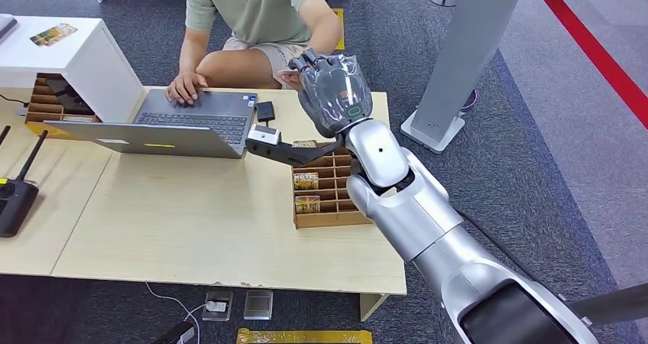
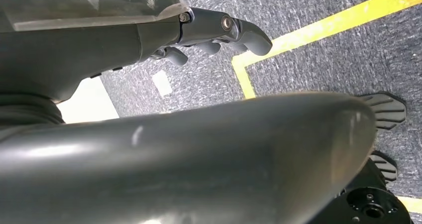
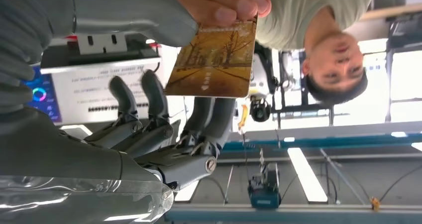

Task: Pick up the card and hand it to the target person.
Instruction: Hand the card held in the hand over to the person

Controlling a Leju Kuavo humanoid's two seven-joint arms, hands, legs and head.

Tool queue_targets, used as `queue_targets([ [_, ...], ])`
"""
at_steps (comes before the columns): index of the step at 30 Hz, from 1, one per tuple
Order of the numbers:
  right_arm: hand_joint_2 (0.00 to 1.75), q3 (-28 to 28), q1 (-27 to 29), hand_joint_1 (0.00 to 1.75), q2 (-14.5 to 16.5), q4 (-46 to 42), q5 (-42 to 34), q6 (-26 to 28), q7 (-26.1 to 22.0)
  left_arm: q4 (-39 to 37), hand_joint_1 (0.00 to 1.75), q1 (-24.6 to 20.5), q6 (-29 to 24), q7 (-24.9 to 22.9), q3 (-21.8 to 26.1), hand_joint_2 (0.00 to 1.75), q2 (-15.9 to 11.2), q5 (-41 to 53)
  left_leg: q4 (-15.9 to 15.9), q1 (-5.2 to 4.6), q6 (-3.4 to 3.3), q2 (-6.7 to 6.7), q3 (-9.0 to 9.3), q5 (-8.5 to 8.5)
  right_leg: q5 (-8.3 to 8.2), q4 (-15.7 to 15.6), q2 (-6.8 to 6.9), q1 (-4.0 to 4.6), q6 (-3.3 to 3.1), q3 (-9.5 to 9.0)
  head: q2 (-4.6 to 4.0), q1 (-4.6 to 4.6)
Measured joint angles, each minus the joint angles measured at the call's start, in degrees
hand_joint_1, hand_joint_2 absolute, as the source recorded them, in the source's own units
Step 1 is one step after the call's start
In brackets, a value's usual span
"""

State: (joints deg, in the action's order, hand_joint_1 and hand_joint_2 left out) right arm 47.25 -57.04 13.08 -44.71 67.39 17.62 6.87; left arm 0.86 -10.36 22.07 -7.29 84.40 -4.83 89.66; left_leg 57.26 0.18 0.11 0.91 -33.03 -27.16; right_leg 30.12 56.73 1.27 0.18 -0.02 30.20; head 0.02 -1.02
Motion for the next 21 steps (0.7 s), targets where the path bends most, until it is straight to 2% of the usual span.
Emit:
queue_targets([
  [6, 1.75, -0.2, 1.5, 0.0, 0.6, 0.3, -7.1, -4.5, -2.3, 0.0, 0.0, 0.0, 0.1, -0.2, 0.5, 0.0, 0.0, 0.0, 0.0, 0.0, 0.0, 0.0, 0.0, 0.0, 0.0, 0.0, 0.0, 0.0, 0.0, 0.0, 0.0, 0.0],
  [12, 1.75, -0.7, 6.7, 0.0, 0.3, -5.7, -23.6, -12.0, -4.5, 0.0, 0.0, 0.0, 0.1, -0.9, 1.7, 0.0, 0.0, -0.5, 0.0, 0.0, 0.0, 0.01, 0.0, 0.0, 0.0, 0.0, 0.0, 0.0, 0.0, 0.03, 0.0, -0.01],
  [16, 1.75, -1.4, 11.8, 0.0, -1.5, -13.7, -36.5, -15.9, -3.1, 0.0, 0.0, 0.1, -0.2, -0.9, 2.2, 0.0, 0.0, -2.4, 0.0, 0.0, 0.0, 0.0, 0.0, 0.0, 0.01, 0.0, 0.0, 0.0, -0.01, 0.03, 0.01, -0.04],
  [21, 1.75, -1.7, 17.6, 0.0, -5.0, -22.9, -46.7, -19.1, -0.5, 0.0, 0.0, 0.1, -0.5, -1.0, 2.5, 0.0, 0.0, -6.5, 0.0, 0.0, 0.0, 0.01, 0.03, 0.0, 0.01, 0.0, 0.01, -0.01, 0.0, 0.02, 0.0, -0.03],
])
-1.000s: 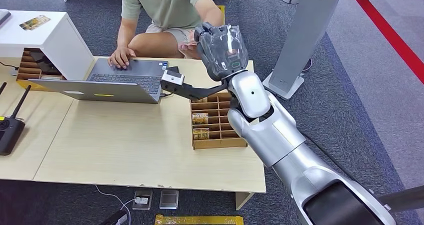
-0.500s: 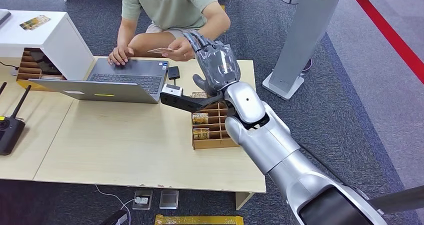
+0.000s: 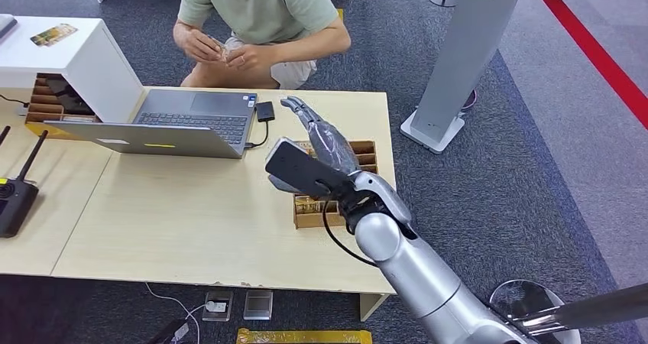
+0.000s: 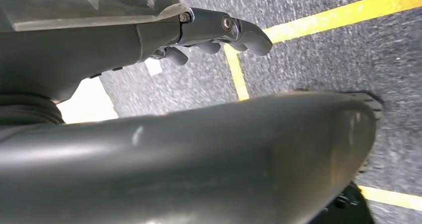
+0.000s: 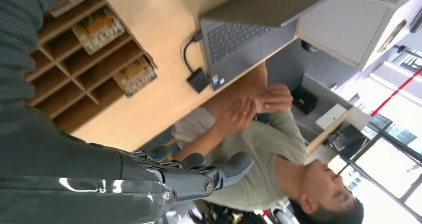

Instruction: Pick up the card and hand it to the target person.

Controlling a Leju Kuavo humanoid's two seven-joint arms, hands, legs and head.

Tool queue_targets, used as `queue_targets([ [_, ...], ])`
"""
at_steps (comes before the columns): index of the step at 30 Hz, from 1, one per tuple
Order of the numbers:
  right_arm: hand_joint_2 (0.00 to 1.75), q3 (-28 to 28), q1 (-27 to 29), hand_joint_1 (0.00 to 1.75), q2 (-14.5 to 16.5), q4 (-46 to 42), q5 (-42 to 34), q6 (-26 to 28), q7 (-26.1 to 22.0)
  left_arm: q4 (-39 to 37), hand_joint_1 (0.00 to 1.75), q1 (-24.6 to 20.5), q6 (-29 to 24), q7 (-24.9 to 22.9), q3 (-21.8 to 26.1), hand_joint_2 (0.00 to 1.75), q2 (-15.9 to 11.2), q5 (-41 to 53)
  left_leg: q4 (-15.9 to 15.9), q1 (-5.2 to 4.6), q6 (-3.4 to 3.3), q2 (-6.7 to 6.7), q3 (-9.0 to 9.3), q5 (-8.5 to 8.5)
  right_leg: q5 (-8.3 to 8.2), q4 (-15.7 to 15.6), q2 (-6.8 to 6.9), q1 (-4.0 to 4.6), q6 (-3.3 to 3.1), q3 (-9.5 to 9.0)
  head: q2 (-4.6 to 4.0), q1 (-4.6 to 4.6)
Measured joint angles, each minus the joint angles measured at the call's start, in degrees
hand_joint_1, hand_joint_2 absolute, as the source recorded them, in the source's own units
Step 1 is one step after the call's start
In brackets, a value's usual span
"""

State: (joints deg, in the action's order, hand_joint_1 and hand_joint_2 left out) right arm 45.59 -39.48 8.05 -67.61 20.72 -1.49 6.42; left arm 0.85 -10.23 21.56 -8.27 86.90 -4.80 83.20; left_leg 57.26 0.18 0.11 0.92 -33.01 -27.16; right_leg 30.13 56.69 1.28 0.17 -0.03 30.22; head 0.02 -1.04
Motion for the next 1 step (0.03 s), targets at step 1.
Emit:
queue_targets([
  [1, 1.75, 0.0, 0.6, 0.0, -0.4, -0.9, -1.0, -0.3, 0.3, 0.0, 0.0, 0.0, 0.0, 0.0, 0.0, 0.0, 0.0, -0.6, 0.0, 0.0, 0.0, 0.0, 0.0, 0.0, 0.0, 0.0, 0.0, 0.0, 0.0, -0.01, 0.0, 0.0],
])
